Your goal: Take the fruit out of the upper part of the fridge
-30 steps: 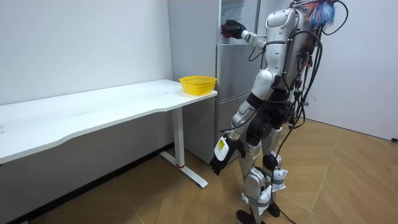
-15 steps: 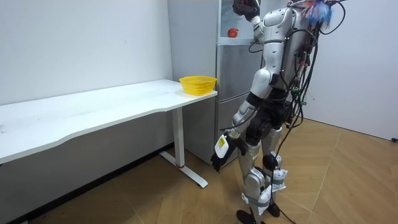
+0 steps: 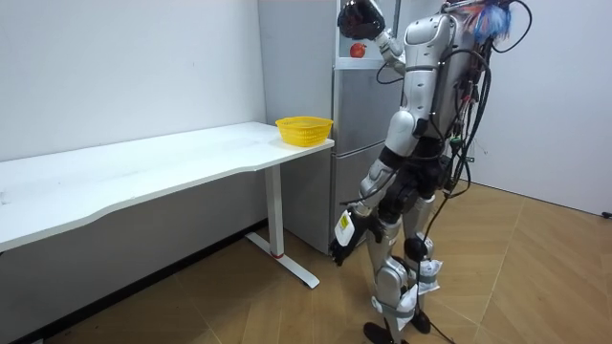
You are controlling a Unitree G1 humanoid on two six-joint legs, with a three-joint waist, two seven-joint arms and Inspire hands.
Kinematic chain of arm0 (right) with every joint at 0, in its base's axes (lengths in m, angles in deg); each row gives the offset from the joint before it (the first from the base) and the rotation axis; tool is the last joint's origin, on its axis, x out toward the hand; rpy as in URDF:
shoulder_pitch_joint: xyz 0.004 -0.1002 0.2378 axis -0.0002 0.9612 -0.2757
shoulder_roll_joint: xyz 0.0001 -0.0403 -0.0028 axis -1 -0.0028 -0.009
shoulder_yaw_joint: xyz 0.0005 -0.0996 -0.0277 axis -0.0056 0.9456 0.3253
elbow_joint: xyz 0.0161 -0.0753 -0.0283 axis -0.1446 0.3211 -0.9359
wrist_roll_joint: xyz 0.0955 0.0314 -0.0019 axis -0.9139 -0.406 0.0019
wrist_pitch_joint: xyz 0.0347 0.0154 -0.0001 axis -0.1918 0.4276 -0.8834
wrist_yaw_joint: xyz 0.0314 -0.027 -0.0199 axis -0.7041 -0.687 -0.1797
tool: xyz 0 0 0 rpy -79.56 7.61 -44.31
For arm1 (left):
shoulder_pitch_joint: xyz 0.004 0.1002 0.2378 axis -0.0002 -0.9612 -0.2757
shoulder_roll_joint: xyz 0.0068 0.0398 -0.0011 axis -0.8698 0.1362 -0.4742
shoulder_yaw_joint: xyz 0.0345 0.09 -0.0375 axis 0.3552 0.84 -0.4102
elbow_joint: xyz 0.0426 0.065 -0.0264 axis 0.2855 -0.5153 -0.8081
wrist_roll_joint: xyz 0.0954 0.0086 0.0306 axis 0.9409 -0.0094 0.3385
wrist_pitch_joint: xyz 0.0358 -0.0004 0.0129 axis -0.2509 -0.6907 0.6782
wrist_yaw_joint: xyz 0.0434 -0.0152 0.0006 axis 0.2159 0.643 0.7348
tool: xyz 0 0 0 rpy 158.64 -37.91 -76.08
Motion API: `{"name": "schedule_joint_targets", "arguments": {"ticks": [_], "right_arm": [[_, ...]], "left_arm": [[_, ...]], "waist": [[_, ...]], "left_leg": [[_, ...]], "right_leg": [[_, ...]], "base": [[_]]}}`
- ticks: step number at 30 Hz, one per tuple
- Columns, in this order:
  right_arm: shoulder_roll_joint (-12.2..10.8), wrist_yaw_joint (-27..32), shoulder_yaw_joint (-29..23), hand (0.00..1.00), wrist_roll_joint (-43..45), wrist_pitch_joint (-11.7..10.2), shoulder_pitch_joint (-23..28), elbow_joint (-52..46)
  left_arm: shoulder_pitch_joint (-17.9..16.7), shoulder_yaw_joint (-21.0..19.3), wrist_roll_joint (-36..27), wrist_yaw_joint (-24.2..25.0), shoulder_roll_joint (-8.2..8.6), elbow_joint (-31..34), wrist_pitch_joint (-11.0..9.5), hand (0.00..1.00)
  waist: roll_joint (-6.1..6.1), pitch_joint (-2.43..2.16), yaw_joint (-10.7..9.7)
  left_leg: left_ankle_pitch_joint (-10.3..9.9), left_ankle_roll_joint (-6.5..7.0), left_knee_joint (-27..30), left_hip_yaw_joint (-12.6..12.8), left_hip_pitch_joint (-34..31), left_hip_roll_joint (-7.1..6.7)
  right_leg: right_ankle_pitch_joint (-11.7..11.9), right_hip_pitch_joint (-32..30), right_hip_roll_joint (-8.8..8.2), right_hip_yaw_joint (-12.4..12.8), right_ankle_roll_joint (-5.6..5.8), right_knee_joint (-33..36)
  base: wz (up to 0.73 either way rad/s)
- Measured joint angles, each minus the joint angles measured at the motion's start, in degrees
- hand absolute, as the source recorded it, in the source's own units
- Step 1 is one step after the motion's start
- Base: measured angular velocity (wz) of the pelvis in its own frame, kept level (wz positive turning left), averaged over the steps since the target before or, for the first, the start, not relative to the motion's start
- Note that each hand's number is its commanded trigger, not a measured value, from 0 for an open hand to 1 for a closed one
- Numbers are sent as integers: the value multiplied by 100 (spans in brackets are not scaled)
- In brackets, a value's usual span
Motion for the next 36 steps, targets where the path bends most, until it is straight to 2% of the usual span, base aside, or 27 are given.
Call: {"name": "schedule_joint_targets", "arguments": {"ticks": [2,4,6,12,16,21,24,28,31,36], "right_arm": [[-2,-110,119,100,96,-32,-2,119],[-5,-214,200,100,178,-32,-2,346],[-6,-302,268,100,165,-7,-4,536],[-81,-575,704,100,620,76,-6,1385],[-124,-662,824,100,877,209,-6,1757],[-291,-663,830,100,904,154,-53,2364],[-349,-676,830,100,905,281,-53,2990],[-359,-828,826,100,1031,442,-52,3256],[-360,-878,822,100,1087,446,-52,3256],[-352,-876,821,100,1057,445,-53,3582]], "left_arm": [[50,56,13,26,-20,-77,-2,0],[109,63,14,55,-46,-157,-5,0],[122,67,10,70,-51,-178,-4,0],[192,64,48,168,-56,-171,12,0],[228,66,97,168,-42,-171,38,0],[239,65,248,188,-35,-173,45,0],[246,51,248,260,-32,-170,53,0],[245,33,256,356,11,-159,78,0],[242,-17,259,452,37,-80,164,0],[242,-26,260,469,68,2,168,0]], "waist": [[-38,4,96],[-92,48,172],[-115,62,272],[-166,85,508],[-188,77,637],[-175,86,705],[-164,94,770],[-102,135,764],[-77,128,766],[-49,102,768]], "left_leg": [[2,-2,-30,-17,17,-4],[2,-2,-27,-77,38,-10],[0,0,-28,-93,42,-12],[2,0,-17,-184,-28,-28],[1,1,24,-282,-114,-40],[3,-2,53,-368,-99,-42],[4,1,60,-394,-85,-55],[0,16,38,-447,-119,-91],[1,16,54,-448,-149,-91],[4,19,69,-485,-148,-99]], "right_leg": [[0,15,2,-1,0,-6],[-1,67,-1,-22,1,-17],[0,74,-4,-34,3,-17],[0,56,-26,-167,8,-39],[1,62,-33,-282,9,-100],[0,96,-36,-373,10,-102],[-4,123,-51,-420,16,-107],[-22,112,-78,-435,46,-110],[-22,91,-78,-441,46,-112],[-22,103,-85,-504,46,-108]], "base": [[3],[12],[8],[7],[14],[11],[5],[3],[0],[3]]}}
